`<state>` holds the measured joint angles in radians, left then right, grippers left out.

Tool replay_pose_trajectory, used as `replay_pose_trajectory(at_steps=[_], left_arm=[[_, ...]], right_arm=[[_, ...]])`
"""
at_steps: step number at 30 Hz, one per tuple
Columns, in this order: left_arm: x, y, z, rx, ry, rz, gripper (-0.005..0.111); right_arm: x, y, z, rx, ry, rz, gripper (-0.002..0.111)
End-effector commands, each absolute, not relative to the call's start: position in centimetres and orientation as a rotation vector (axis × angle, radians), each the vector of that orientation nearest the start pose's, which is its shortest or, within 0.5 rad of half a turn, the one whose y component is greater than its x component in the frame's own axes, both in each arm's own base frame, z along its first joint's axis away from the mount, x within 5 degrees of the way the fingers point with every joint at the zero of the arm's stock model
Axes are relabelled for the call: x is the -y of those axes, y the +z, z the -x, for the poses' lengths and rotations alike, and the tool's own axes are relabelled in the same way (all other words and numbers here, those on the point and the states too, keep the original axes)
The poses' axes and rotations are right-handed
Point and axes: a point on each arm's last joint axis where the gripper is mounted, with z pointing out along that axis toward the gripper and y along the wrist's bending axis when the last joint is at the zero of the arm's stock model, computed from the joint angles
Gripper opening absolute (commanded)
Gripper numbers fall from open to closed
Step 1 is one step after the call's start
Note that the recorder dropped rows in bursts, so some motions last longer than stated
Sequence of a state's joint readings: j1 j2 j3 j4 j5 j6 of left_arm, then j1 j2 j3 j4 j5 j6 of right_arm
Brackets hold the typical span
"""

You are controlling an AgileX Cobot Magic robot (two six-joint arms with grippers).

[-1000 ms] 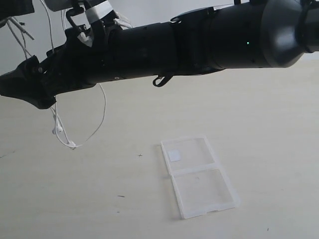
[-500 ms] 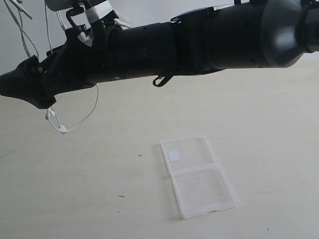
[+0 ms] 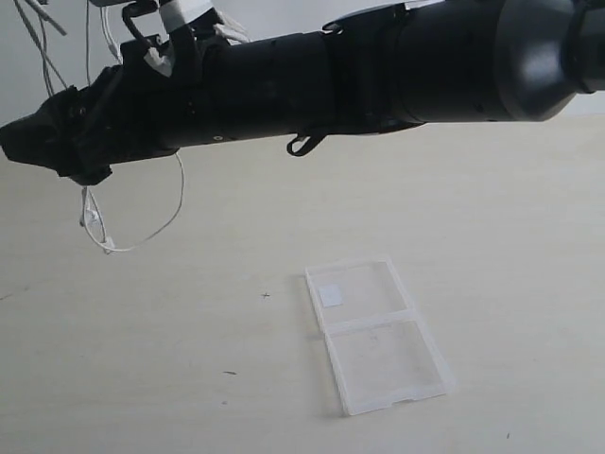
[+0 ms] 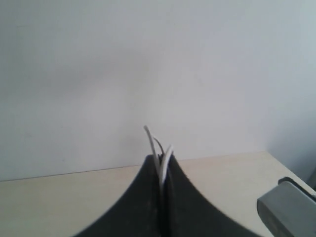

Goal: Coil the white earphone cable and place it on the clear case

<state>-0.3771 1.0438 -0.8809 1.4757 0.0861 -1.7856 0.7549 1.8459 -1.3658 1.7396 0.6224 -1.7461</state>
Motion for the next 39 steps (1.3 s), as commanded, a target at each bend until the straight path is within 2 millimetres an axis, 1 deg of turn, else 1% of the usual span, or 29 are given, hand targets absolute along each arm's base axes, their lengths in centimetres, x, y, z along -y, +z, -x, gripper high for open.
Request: replay_pose_trajectory(at_steps=[1,3,7,9,10,12,13,14,18,20,25,27,30,33,39], left_arm=[[7.9,38.7,-21.8,-1.660,-0.487,0.029,0.000],[7.9,38.7,-21.8,-1.660,-0.487,0.029,0.000],[7.9,38.7,-21.7,-1.660,-0.493,0.031,0.000],[8.0,38.7,-21.7,-1.660,-0.499,0.029,0.000],[8.0,38.7,-21.7,-1.660,-0.499,0.029,0.000],[8.0,38.7,-21.7,-1.660,-0.501,0.027,0.000],[8.0,38.7,-21.7,-1.660,-0.501,0.027,0.000],[8.0,38.7,-21.7,-1.660,-0.501,0.027,0.000],[7.9,38.7,-21.7,-1.660,-0.494,0.034,0.000],[7.8,38.6,-21.8,-1.660,-0.484,0.042,0.000],[7.3,38.8,-21.7,-1.651,-0.427,0.064,0.000],[7.0,38.6,-21.7,-1.654,-0.402,0.078,0.000],[6.7,38.0,-21.5,-1.666,-0.368,0.085,0.000],[6.4,37.2,-21.4,-1.685,-0.331,0.096,0.000],[6.4,35.6,-21.3,-1.733,-0.318,0.097,0.000]], right_arm=[[-33.1,29.1,-27.5,-1.599,1.101,1.081,0.054],[-33.1,29.1,-27.5,-1.597,1.105,1.083,0.050],[-33.1,29.1,-27.5,-1.597,1.104,1.083,0.049],[-33.1,29.1,-27.5,-1.601,1.098,1.080,0.045],[-33.1,29.1,-27.6,-1.603,1.094,1.078,0.039],[-33.1,29.1,-27.6,-1.605,1.090,1.075,0.020],[-33.1,29.1,-27.6,-1.605,1.090,1.075,0.009],[-33.1,29.1,-27.6,-1.607,1.092,1.073,0.000],[-33.0,29.0,-27.8,-1.645,1.099,1.034,0.000],[-33.0,29.0,-27.8,-1.684,1.129,0.993,0.000],[-32.8,27.9,-27.6,-1.777,1.062,1.085,0.000],[-32.4,27.8,-27.4,-1.804,1.018,1.133,0.000],[-31.6,28.3,-27.3,-1.830,0.934,1.178,0.000],[-30.3,29.4,-27.5,-1.848,0.855,1.187,0.000],[-27.5,32.0,-27.2,-1.882,0.685,1.196,0.000]])
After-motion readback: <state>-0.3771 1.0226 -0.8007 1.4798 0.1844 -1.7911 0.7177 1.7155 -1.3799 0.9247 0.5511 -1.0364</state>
